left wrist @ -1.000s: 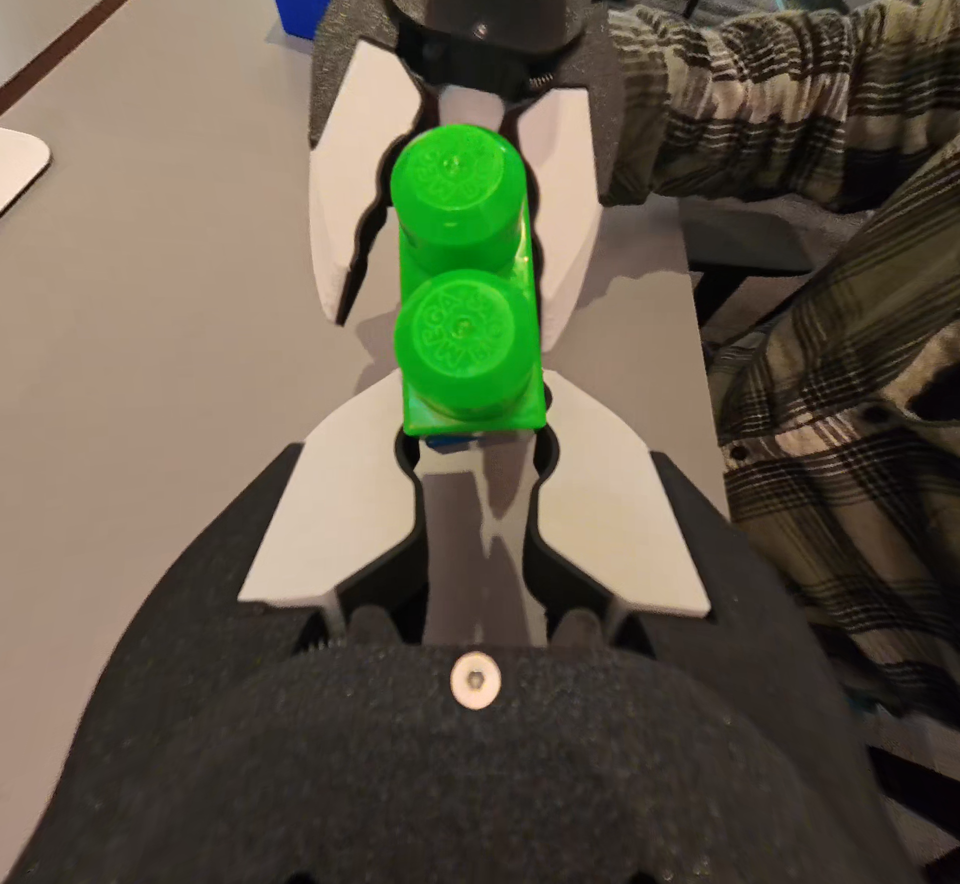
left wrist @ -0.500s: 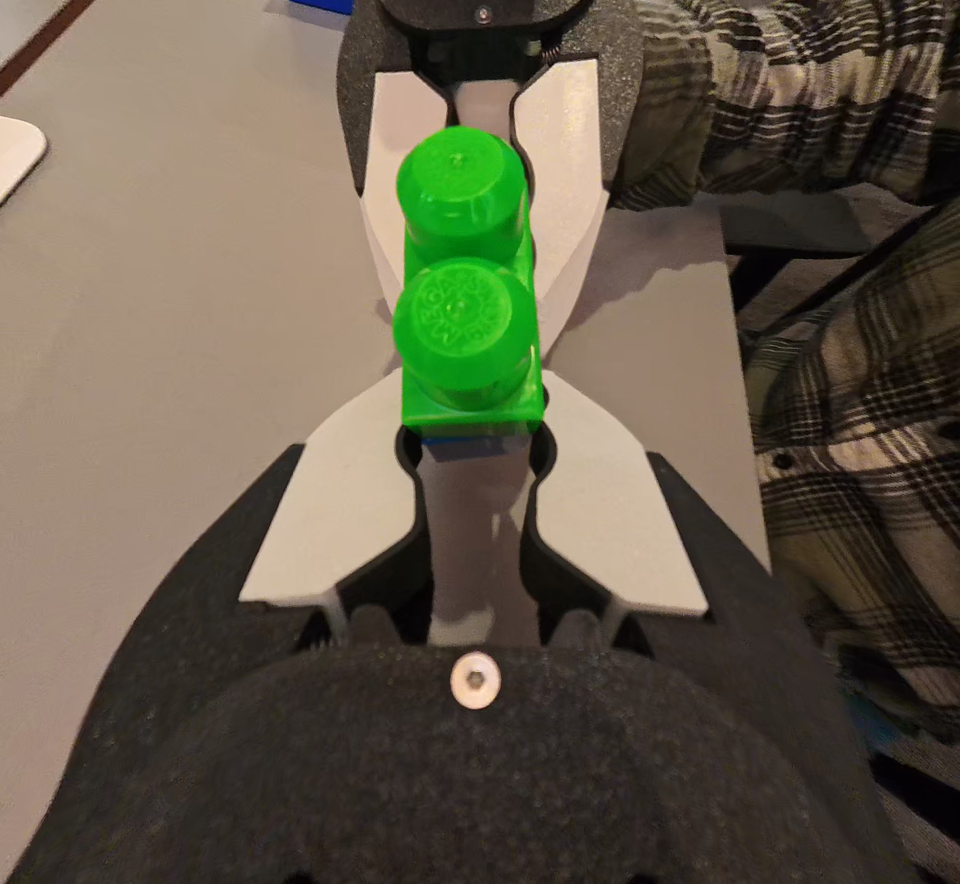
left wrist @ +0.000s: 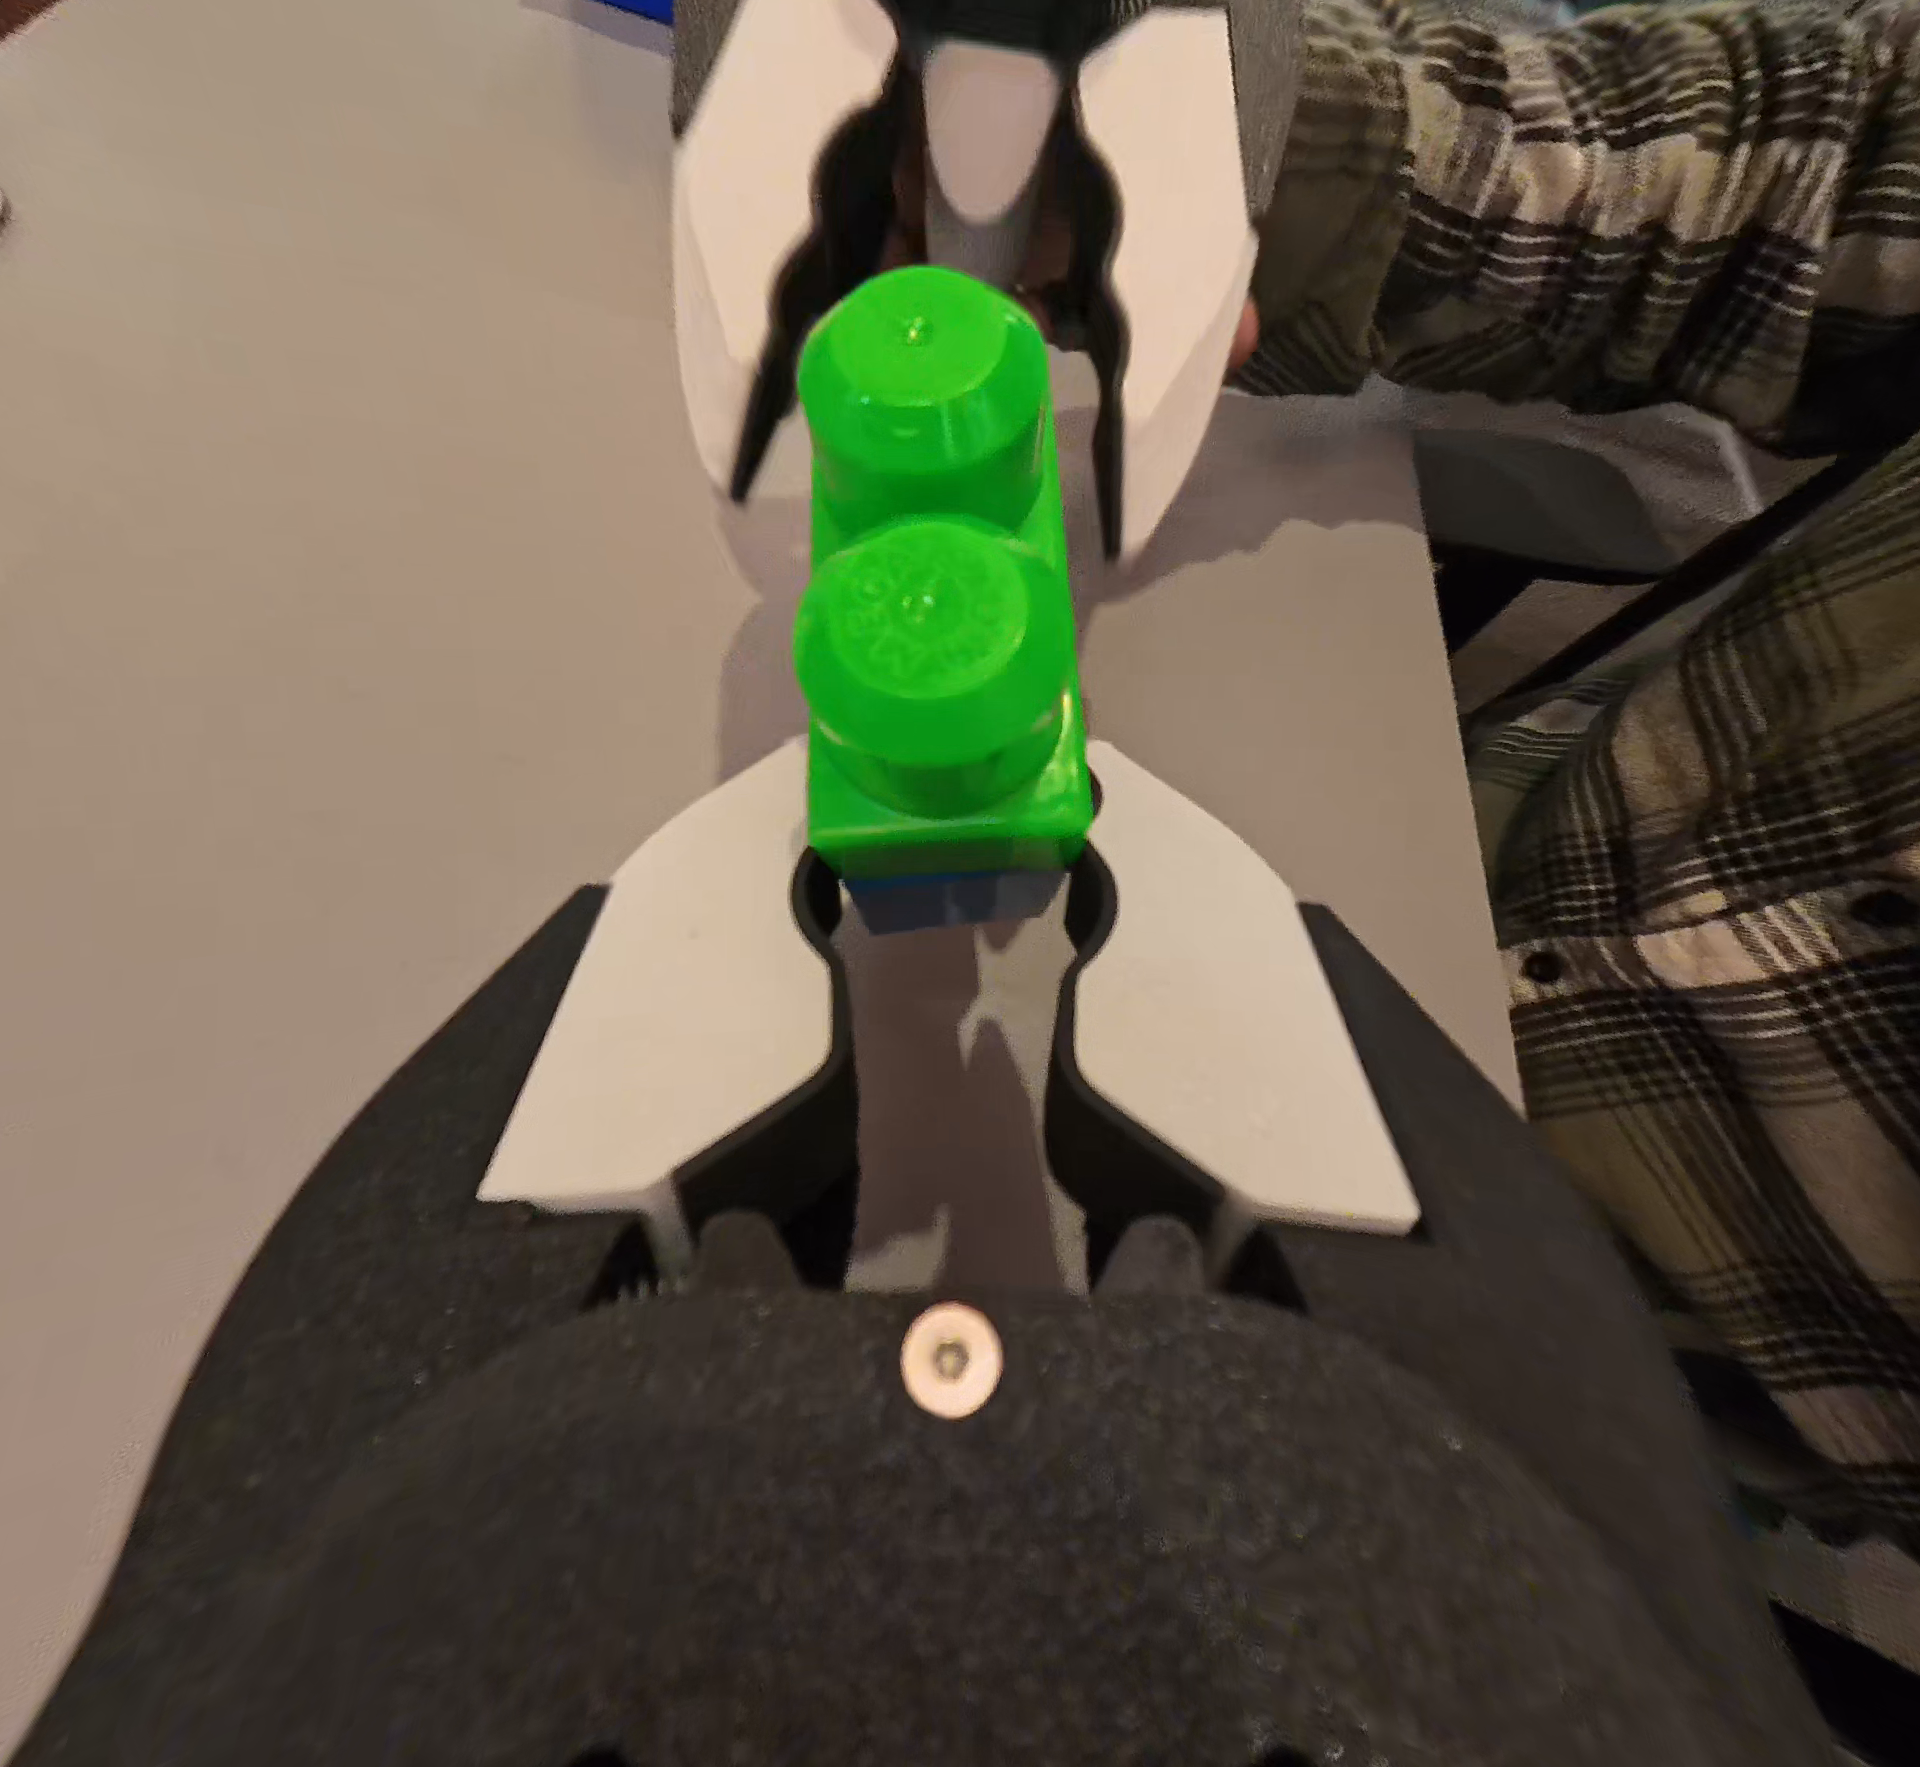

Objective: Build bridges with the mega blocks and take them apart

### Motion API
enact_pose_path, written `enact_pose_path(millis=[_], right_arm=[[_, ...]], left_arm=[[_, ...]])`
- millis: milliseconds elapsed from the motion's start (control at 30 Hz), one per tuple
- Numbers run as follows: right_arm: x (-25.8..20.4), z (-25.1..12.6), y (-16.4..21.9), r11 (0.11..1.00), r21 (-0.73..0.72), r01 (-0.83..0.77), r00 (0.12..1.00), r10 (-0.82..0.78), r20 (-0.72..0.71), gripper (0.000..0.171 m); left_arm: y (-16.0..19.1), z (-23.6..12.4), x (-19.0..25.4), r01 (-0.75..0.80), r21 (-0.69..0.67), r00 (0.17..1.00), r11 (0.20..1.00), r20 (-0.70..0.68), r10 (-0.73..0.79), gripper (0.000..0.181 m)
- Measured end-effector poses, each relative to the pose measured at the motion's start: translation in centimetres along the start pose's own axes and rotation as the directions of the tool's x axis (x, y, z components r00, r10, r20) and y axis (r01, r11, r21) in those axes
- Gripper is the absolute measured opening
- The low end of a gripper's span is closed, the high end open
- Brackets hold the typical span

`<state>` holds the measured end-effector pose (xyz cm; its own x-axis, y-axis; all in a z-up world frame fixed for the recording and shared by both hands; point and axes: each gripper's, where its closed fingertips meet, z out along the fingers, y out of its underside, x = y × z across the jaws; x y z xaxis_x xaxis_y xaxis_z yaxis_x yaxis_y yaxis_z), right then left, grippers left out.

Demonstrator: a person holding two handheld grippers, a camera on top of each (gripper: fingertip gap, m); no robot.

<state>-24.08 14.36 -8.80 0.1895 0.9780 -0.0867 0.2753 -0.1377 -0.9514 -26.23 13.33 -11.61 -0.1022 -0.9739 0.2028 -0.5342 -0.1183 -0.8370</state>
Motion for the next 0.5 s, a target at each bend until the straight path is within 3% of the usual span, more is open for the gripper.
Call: enact_pose_path(millis=[167, 267, 500], right_arm=[[0.5, -0.7, -0.8, 0.999, -0.016, 0.034, 0.999, -0.034, -0.01, 0.082], [0.2, -0.3, -0.1, 0.998, -0.046, 0.036, 0.999, -0.036, 0.001, 0.077], [-0.7, -0.1, 2.0, 0.996, -0.085, 0.025, 0.999, -0.023, 0.031, 0.071]], left_arm=[[2.1, 1.1, -1.3, -0.045, -0.114, 0.998, 0.992, 0.028, 0.049, 0.041], [4.3, 2.3, -2.4, -0.06, -0.212, 0.997, 0.975, 0.032, 0.069, 0.041], [7.3, 3.3, -3.3, -0.067, -0.29, 0.998, 0.955, -0.012, 0.066, 0.041]])
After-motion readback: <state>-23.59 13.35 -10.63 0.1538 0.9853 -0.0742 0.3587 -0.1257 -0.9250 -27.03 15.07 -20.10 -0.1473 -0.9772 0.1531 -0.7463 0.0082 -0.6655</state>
